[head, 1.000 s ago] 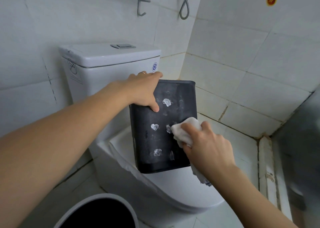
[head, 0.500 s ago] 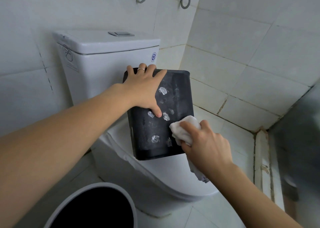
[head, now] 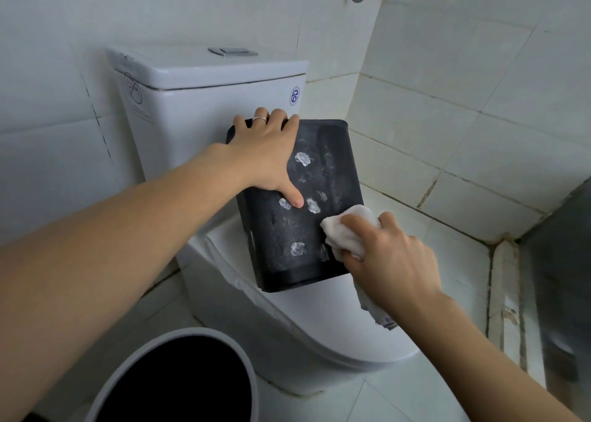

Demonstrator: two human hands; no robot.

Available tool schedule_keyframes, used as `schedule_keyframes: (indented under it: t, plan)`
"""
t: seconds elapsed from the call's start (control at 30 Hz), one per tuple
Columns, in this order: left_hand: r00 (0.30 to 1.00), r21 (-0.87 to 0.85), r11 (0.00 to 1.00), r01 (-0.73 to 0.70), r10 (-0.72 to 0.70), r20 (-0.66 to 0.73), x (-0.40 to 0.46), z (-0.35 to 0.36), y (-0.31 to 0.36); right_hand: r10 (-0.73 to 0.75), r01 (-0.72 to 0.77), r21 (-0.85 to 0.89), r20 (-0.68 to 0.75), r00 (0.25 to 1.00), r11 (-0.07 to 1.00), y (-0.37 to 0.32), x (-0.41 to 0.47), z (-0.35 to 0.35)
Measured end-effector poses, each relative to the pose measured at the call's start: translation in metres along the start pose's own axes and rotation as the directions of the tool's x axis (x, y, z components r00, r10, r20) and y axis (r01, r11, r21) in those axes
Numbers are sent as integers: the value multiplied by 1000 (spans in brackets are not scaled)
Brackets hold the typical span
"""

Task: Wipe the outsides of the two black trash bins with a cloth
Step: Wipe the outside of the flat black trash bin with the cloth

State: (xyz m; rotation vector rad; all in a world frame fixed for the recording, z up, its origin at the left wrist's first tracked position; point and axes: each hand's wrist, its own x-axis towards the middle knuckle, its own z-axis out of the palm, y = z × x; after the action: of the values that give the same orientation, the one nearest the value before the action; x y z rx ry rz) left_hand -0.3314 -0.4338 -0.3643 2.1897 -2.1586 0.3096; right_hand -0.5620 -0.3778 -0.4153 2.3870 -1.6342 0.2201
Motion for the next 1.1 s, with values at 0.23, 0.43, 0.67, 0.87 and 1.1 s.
schedule_keyframes:
  t: [0.23, 0.43, 0.67, 0.87, 1.1]
  plan:
    - [1000, -1, 1000, -21, 21, 14, 3, -3, 5, -152, 153, -122, 16, 988, 981, -10, -17, 6]
    - [999, 16, 999, -37, 37, 13, 5, -3, 5, -83, 74, -155, -53, 995, 985, 7, -6, 9]
    - [999, 18, 999, -27, 27, 26, 8, -2, 4, -151, 146, -153, -25, 988, 977, -11, -18, 10]
    - [999, 11, 999, -44, 44, 19, 8, -2, 5, -93, 92, -117, 1, 996, 989, -1, -14, 7]
    - [999, 7, 999, -37, 37, 18, 7, -3, 5, -66, 64, -63, -34, 997, 996, -5, -14, 5]
